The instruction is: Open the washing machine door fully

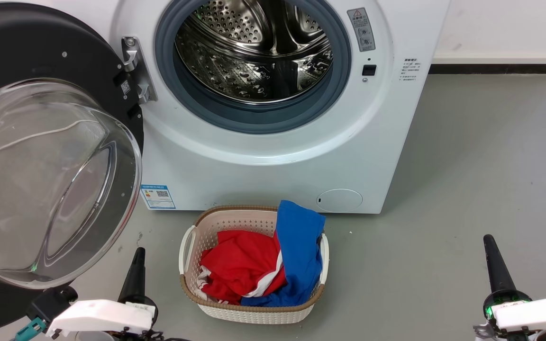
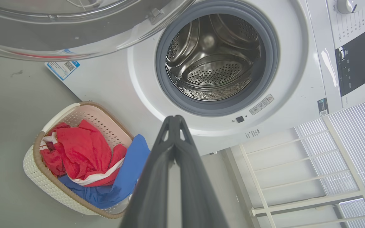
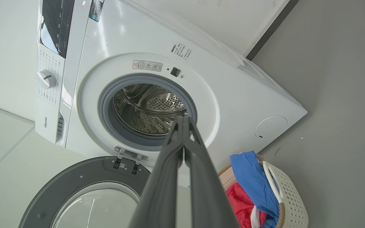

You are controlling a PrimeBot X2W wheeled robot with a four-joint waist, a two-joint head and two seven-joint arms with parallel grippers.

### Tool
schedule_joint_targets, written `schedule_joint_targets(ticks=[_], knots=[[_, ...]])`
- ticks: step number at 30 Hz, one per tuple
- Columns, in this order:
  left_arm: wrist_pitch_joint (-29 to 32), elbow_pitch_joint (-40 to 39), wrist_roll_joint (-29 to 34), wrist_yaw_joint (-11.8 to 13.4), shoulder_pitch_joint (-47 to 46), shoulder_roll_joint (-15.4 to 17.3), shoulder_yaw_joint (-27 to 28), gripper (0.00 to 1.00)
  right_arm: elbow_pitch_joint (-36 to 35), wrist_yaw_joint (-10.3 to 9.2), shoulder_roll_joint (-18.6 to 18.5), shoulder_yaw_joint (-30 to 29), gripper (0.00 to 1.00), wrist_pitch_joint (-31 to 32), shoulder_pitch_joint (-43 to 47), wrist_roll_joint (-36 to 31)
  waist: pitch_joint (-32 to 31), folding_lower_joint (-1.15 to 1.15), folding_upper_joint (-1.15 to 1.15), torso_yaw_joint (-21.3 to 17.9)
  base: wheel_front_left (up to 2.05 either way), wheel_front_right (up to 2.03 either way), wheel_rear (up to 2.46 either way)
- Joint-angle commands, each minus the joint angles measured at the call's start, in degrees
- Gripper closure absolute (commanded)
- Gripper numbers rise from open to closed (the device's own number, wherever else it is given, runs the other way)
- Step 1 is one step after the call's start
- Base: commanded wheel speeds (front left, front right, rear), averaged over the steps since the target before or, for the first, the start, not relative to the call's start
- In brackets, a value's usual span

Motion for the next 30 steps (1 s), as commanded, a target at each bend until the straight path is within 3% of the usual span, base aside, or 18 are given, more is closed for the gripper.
schedule_joint_targets(ticks=[1, 30], knots=[[0.3, -0.3, -1.5, -0.3, -1.5, 0.1, 0.3, 1.00, -0.1, 0.01, -0.4, 0.1, 1.00, 0.3, -1.3, 1.5, 0.0, 0.00, 0.00, 0.0, 0.00, 0.00, 0.00], [4.8, 0.7, -19.8, -1.0, -3.7, 0.0, 2.0, 1.00, 3.4, 0.01, -0.3, -0.1, 1.00, 4.9, -5.2, 18.4, 0.0, 0.00, 0.00, -1.2, 0.00, 0.00, 0.00]])
